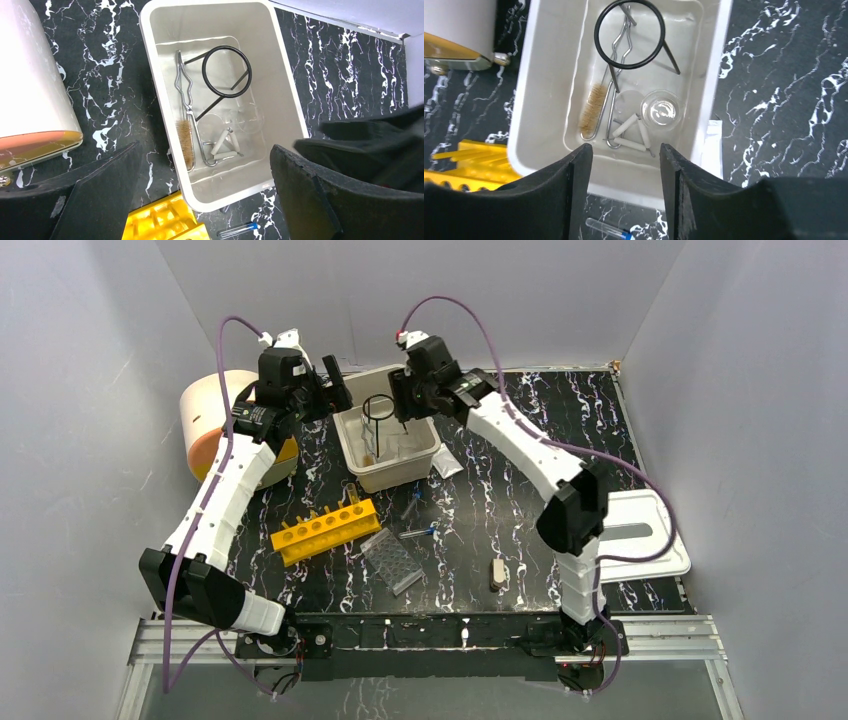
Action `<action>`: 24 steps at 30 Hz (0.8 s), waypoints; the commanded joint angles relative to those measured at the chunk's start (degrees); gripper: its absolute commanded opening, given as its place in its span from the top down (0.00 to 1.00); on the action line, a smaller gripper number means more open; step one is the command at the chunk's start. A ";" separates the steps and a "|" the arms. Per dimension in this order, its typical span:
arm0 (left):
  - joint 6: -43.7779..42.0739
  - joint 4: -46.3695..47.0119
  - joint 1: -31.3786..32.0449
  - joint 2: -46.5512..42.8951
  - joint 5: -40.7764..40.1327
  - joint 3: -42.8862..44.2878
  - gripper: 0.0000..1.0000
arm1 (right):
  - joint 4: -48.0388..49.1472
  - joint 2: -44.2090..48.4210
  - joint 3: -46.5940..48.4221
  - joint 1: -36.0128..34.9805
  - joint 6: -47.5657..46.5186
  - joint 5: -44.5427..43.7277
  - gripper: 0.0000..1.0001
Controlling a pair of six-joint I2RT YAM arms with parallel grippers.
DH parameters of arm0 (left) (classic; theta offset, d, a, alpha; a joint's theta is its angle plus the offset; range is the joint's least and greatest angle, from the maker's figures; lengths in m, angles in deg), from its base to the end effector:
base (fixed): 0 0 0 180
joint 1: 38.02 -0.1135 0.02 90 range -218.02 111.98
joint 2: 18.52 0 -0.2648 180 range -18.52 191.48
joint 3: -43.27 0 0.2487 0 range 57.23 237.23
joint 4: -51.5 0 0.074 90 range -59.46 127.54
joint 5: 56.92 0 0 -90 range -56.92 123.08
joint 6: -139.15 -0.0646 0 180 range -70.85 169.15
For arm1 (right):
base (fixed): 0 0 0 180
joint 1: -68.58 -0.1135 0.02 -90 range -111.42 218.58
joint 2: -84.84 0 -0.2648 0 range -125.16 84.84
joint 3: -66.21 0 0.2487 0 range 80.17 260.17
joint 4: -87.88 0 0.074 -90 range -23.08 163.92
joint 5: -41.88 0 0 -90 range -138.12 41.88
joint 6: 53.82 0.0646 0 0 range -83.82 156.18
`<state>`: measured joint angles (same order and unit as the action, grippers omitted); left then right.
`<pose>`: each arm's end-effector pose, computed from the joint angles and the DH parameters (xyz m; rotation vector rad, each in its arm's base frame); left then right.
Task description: Organize the chemistry lab equipment
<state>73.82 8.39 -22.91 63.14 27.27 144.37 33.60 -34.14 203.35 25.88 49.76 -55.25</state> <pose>0.3326 -0.0830 0.4028 -0.2324 1.9849 -0.3488 0.3701 0.3306 0.3412 -0.4912 2.1714 0.4111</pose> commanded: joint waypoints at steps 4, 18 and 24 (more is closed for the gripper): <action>1.41 0.50 -0.26 -1.03 2.83 0.24 0.02 | 7.89 14.00 -14.71 3.27 2.50 1.95 0.35; 3.77 1.36 -0.26 0.23 5.80 0.14 0.02 | 12.29 19.12 -38.85 21.07 20.51 16.97 0.33; 3.72 1.34 -0.26 0.25 7.41 0.26 0.02 | 11.61 9.82 -35.26 21.46 19.88 20.23 0.34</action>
<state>77.33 8.83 -22.91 63.73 32.48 144.32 42.83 -20.30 164.53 48.68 68.19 -40.22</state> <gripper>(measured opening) 0.982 0.666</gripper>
